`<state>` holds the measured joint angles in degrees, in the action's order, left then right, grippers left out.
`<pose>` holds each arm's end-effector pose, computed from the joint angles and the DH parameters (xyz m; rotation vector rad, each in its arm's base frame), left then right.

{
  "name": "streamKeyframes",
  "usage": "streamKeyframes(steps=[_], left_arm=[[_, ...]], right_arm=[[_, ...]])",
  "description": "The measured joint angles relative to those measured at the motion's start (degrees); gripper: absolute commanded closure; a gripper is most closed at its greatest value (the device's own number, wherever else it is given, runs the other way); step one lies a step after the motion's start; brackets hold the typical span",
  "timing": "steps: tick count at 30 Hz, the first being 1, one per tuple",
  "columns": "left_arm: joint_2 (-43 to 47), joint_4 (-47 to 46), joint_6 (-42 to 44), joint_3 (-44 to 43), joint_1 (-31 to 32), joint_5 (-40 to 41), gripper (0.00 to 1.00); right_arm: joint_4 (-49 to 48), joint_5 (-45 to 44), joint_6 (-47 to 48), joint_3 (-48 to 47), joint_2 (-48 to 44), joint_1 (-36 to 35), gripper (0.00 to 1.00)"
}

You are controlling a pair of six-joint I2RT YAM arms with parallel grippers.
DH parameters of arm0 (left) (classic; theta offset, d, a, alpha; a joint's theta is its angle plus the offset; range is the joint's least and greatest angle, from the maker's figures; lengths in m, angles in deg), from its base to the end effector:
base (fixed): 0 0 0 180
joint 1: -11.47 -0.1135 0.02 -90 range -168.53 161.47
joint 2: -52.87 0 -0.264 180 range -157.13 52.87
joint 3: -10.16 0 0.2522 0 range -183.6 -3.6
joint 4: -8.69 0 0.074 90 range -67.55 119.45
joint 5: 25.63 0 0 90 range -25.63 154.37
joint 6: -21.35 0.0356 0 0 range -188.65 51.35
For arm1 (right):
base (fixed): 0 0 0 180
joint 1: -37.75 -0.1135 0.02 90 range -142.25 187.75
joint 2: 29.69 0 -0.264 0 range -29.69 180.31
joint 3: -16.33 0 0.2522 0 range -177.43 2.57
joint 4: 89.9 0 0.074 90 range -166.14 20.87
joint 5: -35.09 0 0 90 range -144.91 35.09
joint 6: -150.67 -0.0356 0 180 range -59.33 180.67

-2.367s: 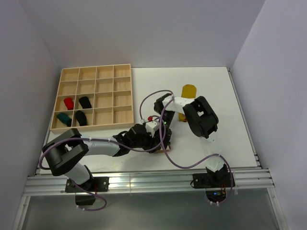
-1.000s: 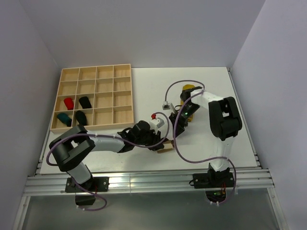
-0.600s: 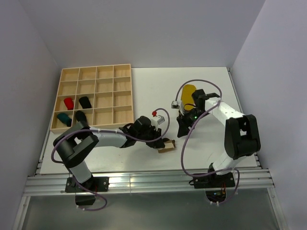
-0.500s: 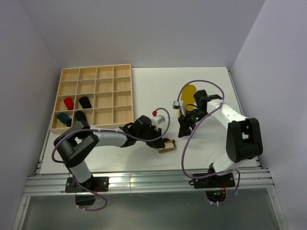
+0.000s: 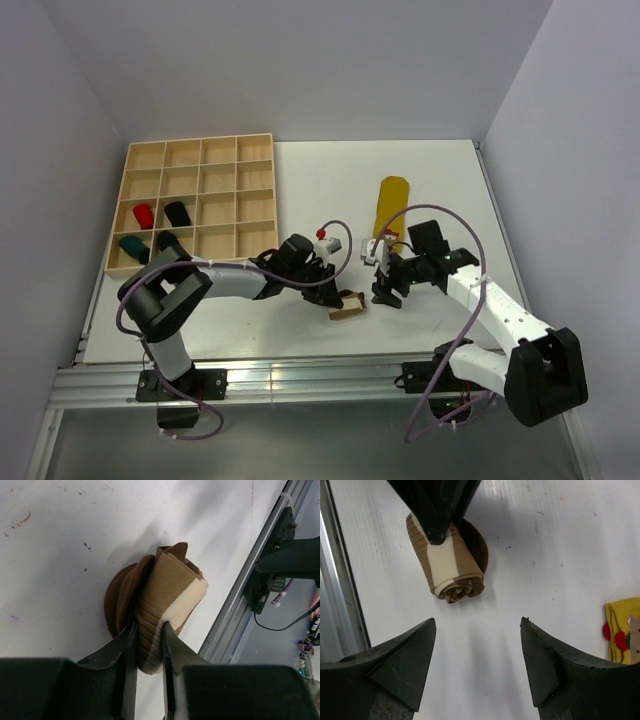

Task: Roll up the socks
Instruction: Roll the sock at the center of the board.

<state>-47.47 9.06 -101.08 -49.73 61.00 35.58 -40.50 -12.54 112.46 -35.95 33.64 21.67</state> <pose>0.2069 -0.2690 0.1408 0.6679 2.4498 -1.2455 0.1841 0.0780 0.2138 -1.5138 1.8188 0.6781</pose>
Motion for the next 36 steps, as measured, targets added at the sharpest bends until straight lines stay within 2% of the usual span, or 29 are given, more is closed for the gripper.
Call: streamKeyframes(steps=[6,13,36], left_arm=[[-2.0,1.1,-0.7,-1.8,-0.8,-3.3,1.00],[-4.5,1.4,-1.8,-3.5,-1.9,-7.7,1.00],[-7.2,3.7,-3.7,-6.0,-3.0,-12.2,1.00]], right_arm=[[-5.6,-6.3,-1.7,3.8,-1.2,-10.9,0.22],[-8.9,-11.8,-2.1,4.8,-1.2,-19.1,0.19],[-14.2,-18.6,-2.5,7.2,4.8,-25.0,0.27]])
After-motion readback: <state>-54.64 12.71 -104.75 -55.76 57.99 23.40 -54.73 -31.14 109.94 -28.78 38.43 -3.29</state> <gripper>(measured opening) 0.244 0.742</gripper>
